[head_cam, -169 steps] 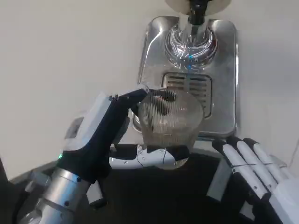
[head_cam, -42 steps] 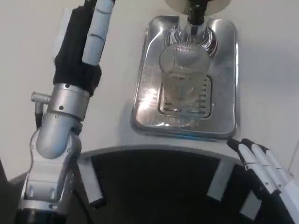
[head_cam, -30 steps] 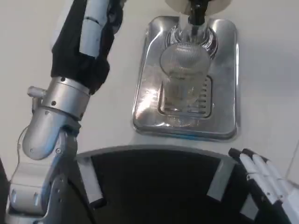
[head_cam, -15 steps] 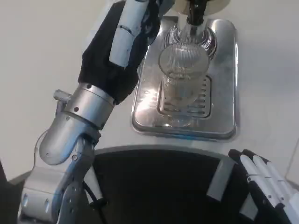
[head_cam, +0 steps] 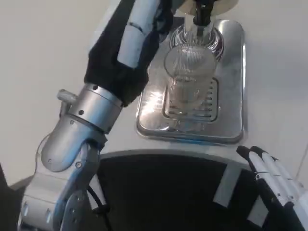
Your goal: Grasp the cup under the faucet to collect the drink, then remove the cup.
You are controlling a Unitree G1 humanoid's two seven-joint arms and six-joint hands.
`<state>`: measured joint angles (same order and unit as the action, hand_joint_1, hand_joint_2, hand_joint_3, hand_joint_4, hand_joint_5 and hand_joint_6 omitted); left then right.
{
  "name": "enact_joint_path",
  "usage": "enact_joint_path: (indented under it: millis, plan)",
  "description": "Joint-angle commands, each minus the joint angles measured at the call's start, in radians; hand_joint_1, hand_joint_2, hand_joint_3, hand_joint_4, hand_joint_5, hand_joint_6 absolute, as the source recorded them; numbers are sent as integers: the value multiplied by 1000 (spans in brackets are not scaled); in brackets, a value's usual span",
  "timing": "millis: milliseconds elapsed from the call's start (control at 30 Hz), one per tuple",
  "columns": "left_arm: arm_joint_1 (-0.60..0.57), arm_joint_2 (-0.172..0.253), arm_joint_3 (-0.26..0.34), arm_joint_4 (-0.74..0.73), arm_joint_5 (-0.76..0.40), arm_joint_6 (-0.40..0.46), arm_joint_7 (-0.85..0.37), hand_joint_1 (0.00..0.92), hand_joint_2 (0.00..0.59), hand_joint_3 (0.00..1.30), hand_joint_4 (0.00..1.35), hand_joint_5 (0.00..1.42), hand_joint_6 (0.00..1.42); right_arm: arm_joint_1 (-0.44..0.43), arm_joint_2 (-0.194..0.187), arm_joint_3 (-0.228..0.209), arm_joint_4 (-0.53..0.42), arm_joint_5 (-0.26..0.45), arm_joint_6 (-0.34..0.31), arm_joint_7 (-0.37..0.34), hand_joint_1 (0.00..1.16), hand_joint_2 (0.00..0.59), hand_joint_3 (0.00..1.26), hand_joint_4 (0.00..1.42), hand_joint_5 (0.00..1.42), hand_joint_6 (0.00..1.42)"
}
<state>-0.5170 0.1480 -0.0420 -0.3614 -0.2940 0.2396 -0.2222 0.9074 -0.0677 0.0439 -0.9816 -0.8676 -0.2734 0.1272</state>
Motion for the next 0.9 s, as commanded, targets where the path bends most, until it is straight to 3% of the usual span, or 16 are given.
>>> enact_joint_path:
  millis: [33,500,900]
  plan:
    - [8,12,-30,-14,18,32,-28,0,260,0,0,0,0,0,1,5,9,2,2,-4,532,413,36,0,27,155]
    - [-14,14,-52,14,48,38,-62,0,265,0,0,0,0,2,6,4,11,-8,2,-10,532,413,36,0,36,158]
    - [-23,53,-88,12,93,49,-93,0,266,0,0,0,0,20,13,2,5,-25,-6,-18,534,415,33,0,36,158]
